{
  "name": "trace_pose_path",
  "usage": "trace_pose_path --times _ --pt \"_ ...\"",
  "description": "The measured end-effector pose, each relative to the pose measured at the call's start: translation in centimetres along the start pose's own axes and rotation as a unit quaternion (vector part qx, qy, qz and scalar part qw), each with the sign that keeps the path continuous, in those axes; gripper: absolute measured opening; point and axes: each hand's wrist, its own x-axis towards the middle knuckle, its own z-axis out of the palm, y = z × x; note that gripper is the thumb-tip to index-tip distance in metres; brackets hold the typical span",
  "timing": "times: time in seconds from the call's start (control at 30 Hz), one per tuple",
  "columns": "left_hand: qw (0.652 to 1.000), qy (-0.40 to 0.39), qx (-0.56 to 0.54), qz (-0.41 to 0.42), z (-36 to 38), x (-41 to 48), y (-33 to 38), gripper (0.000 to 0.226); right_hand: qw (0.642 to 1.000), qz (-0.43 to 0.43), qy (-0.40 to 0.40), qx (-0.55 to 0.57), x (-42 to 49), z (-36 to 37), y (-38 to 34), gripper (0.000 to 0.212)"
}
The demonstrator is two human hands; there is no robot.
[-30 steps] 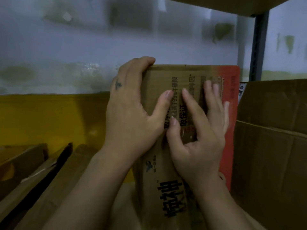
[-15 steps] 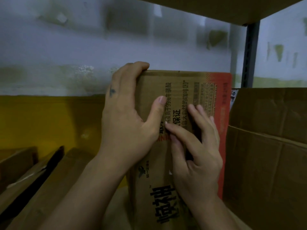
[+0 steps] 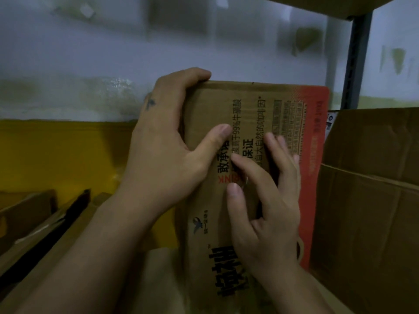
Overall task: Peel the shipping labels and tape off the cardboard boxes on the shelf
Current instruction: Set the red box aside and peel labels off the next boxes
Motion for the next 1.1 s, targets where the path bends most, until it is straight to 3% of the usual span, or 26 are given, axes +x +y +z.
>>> trace_pose_path --times 0.63,1.1 --pt "1.000 0.028 0.006 -0.009 0.8 -0.3 0.6 0.056 0.999 0.012 0.017 -0.032 -0.5 1.2 -0.4 0.033" --pt "0.999 0.024 -0.017 -0.018 0.9 -0.6 0.6 0.061 0.998 0.003 0.055 0.005 -0.9 1.4 0.0 0.024"
